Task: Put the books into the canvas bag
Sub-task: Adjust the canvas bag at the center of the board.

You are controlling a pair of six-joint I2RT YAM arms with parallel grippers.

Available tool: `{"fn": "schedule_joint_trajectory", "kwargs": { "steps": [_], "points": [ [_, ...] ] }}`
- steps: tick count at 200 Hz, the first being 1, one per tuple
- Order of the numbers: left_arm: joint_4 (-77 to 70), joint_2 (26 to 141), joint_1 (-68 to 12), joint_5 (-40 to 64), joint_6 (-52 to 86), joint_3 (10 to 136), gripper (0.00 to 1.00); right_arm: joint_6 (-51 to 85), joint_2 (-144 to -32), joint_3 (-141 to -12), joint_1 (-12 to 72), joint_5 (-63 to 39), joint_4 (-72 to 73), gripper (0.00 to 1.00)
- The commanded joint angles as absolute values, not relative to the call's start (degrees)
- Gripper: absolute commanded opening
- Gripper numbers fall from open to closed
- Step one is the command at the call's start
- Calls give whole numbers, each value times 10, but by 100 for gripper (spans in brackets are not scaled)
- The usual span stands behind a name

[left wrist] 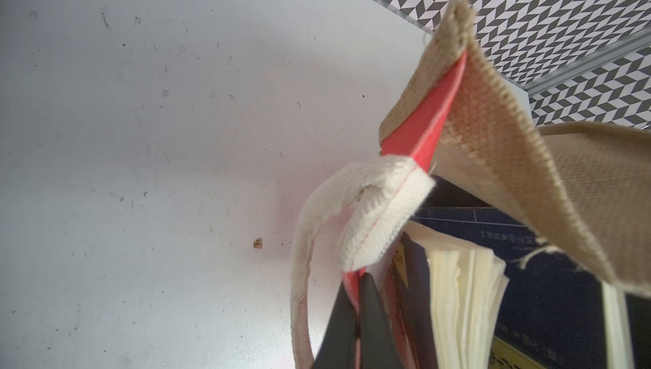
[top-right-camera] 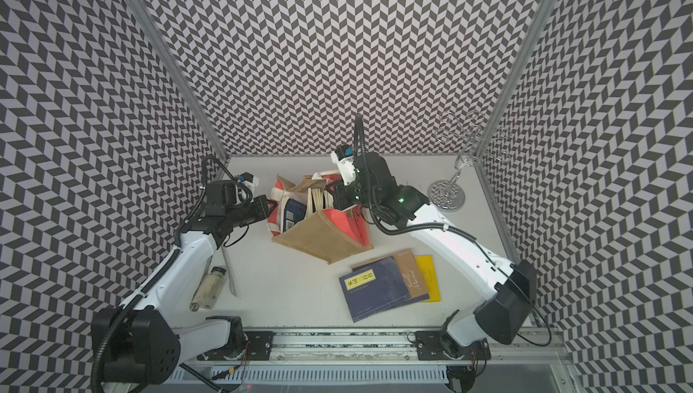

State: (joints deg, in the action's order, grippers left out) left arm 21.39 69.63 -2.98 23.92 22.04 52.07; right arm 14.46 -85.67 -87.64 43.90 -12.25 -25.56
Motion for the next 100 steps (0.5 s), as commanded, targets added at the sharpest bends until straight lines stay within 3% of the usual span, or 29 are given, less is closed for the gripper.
{"fn": "schedule_joint_trajectory", "kwargs": {
  "steps": [1, 38, 62, 82, 100],
  "points": [
    [195, 684, -32, 252, 221, 520, 0, 101, -818, -976, 483, -178, -10, 0],
    [188, 692, -29, 235, 216, 518, 1, 75, -843, -980, 479, -97, -65, 0],
    [195, 702, -18, 258, 222, 526, 0, 105, -866, -988, 447, -153, -86, 0],
    [192, 692, -17, 231, 221, 525, 0, 82, -850, -992, 468, -115, -84, 0],
    [215, 706, -2, 282, 222, 548, 0, 108, -904, -1031, 414, -92, -166, 0]
  ]
}}
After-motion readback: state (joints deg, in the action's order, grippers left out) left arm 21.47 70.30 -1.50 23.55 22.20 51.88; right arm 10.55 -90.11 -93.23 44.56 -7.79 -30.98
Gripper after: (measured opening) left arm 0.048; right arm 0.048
